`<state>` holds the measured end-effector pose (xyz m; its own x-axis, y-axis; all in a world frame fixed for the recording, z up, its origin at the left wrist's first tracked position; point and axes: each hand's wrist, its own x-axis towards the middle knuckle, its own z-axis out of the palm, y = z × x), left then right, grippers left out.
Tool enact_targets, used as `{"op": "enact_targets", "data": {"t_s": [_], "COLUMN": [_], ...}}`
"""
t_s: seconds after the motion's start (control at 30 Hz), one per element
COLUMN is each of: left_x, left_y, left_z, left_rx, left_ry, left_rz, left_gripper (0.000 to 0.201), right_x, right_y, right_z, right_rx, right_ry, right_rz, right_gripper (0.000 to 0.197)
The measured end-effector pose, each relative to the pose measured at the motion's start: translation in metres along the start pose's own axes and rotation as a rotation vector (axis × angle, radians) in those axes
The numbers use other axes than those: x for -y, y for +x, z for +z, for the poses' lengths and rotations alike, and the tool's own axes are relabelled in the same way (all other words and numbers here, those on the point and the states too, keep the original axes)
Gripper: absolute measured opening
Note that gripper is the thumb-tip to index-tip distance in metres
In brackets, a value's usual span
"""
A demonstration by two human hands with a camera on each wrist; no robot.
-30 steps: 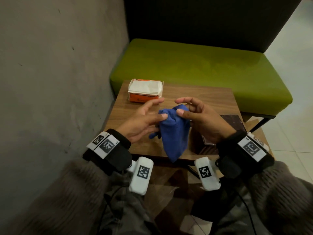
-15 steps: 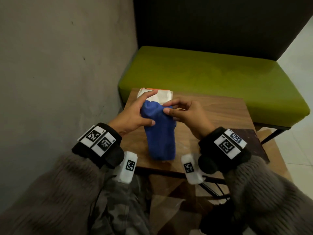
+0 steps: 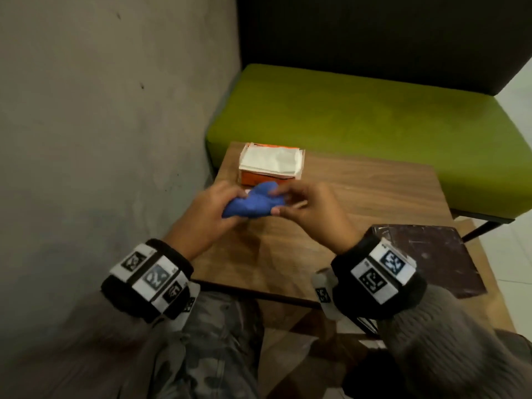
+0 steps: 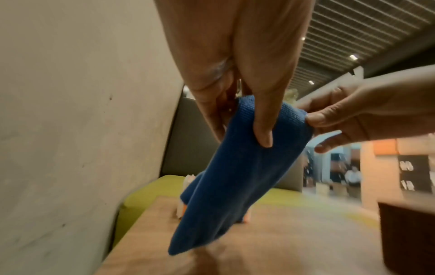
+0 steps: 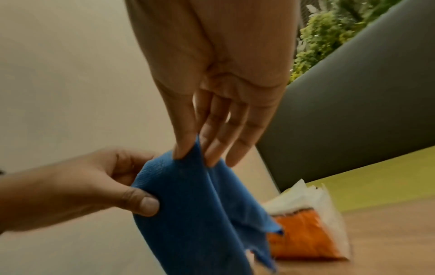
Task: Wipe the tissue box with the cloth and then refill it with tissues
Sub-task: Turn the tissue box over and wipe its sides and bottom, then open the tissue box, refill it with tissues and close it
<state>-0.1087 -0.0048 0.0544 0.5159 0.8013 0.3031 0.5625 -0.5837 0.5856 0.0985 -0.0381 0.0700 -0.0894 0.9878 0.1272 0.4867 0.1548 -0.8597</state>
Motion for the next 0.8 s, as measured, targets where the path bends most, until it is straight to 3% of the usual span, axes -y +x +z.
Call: {"op": "enact_targets", "data": {"t_s": [0.1,0.17,0.3,0.37,0.43,0.5,0.57,0.63,0.8], "left_x": [0.002,-0.004,-0.008,0.0,0.005,0.007,0.002,-0.006,-0.039], "left_y": [-0.022,-0.031,-0.029,-0.02,-0.009,-0.001,0.003,0.005,0.016], "left_z": [0.014,0.022,0.026,0.026,0.028,0.033,0.039,0.046,0.064], "left_rx": [0.273,0.448,0.659,0.633,0.473,0.303,0.307,0.385,0.393], "left_ry": [0.264,0.424,0.33,0.226,0.193,0.261,0.422,0.517,0.263], "left_rz": [-0.096,-0.131,-0.307,-0.39,-0.433,-0.491,-0.526,-0.513,-0.395], "left_gripper": [0.04,0.037,0.025,0.027,0.019,0.03,0.05,0.057,0.051], "right_x": [-0.02,-0.027,-0.033,-0.036,-0.04,-0.043,-0.043,-0.038,-0.024], "right_y": [-0.022,-0.033,-0.032,-0.022,-0.011,-0.006,-0.008,-0.018,-0.06], "right_z": [0.015,0.023,0.035,0.037,0.039,0.042,0.044,0.037,-0.021], "right_rx": [0.185,0.314,0.403,0.338,0.197,0.097,0.112,0.137,-0.02], "right_ry": [-0.216,-0.284,-0.28,-0.257,-0.217,-0.147,-0.109,-0.119,-0.15], "right_rz": [0.097,0.174,0.294,0.324,0.376,0.434,0.457,0.443,0.254], "right_gripper": [0.013,0.013,0.016,0.015,0.018,0.029,0.045,0.051,0.039]}}
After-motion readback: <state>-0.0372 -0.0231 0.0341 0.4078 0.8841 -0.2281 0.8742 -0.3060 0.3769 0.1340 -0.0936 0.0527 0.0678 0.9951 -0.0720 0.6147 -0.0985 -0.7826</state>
